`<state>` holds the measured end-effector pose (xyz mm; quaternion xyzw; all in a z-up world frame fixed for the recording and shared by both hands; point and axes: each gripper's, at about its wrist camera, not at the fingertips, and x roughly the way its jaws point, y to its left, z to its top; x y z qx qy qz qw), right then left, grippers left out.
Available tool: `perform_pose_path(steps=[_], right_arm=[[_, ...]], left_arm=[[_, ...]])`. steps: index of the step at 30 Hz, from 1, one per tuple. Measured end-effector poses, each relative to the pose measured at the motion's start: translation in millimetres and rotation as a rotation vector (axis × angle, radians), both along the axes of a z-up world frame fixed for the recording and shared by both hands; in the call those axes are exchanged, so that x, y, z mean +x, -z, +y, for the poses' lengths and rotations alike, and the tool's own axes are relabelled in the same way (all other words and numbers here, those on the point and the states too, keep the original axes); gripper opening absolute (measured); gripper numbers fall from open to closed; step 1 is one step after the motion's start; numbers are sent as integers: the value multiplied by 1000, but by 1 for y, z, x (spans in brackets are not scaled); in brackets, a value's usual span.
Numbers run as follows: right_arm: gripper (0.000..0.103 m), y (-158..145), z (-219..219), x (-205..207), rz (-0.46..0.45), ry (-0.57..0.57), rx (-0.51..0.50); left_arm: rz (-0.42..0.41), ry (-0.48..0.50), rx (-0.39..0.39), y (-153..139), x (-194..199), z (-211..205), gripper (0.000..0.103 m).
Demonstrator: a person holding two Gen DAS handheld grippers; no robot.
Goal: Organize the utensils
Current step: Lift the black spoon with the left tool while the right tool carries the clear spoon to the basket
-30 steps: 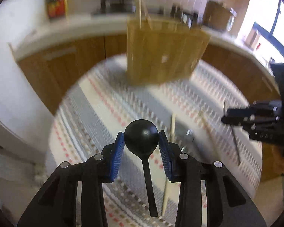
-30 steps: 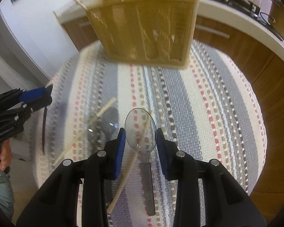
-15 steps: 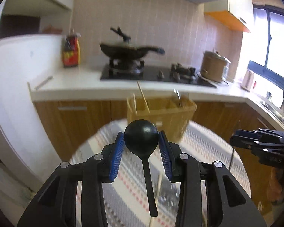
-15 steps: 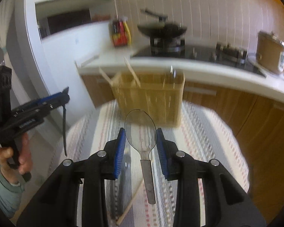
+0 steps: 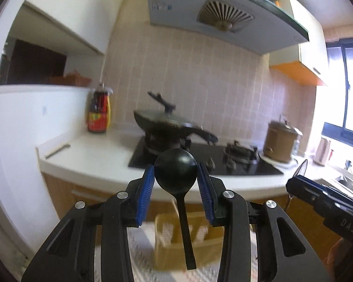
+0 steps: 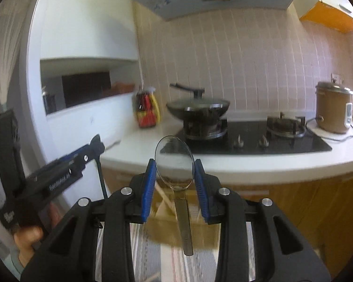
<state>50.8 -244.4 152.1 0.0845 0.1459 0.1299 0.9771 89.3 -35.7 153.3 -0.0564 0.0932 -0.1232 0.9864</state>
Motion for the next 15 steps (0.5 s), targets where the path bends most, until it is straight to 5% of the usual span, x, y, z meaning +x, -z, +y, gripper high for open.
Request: perform_pose_path(steps=[15], right_arm=[[30,33,9,87,-30,37,66]], left_arm=[[-25,-2,-46,56,61,0,35]])
